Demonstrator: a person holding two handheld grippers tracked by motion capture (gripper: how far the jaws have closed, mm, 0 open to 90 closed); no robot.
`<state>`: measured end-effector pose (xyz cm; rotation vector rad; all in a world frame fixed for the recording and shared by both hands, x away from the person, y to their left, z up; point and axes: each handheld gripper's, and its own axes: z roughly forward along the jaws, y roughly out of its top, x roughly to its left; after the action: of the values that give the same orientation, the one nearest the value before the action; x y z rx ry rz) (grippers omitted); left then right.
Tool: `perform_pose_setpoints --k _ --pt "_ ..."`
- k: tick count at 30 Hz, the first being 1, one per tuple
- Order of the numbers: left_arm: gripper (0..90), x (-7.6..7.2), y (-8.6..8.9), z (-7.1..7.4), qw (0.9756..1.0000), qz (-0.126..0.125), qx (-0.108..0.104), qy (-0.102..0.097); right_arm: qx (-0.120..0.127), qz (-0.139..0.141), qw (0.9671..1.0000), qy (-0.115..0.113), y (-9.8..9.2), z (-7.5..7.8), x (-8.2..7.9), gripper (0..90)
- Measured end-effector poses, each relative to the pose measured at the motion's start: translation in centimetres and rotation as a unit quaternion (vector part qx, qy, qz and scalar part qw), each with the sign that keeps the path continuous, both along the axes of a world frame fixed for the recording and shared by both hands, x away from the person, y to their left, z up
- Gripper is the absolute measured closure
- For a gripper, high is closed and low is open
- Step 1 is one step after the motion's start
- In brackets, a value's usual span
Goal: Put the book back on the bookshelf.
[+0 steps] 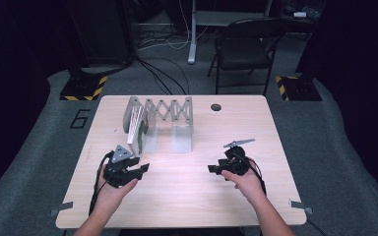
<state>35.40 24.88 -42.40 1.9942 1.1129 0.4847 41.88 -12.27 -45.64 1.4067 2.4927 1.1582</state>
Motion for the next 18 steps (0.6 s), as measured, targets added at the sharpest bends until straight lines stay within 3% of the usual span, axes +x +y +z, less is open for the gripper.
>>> perform_pose_setpoints --k 1,4,18 --pt "53.6 -0.1 0.1 -0.2 1.0 0.0 0.001 -0.001 0.0 -0.003 0.9999 0.01 0.1 0.0 -0.1 41.5" --pt "53.2 -0.4 0.6 -0.8 0.9999 0.002 -0.01 -0.002 -0.004 -0.001 0.9999 0.011 0.2 -0.1 -0.1 41.6" --pt "52.5 0.0 1.8 -3.7 0.9999 0.012 -0.003 0.007 -0.009 0.006 0.9999 0.011 0.6 -0.5 0.2 41.6"
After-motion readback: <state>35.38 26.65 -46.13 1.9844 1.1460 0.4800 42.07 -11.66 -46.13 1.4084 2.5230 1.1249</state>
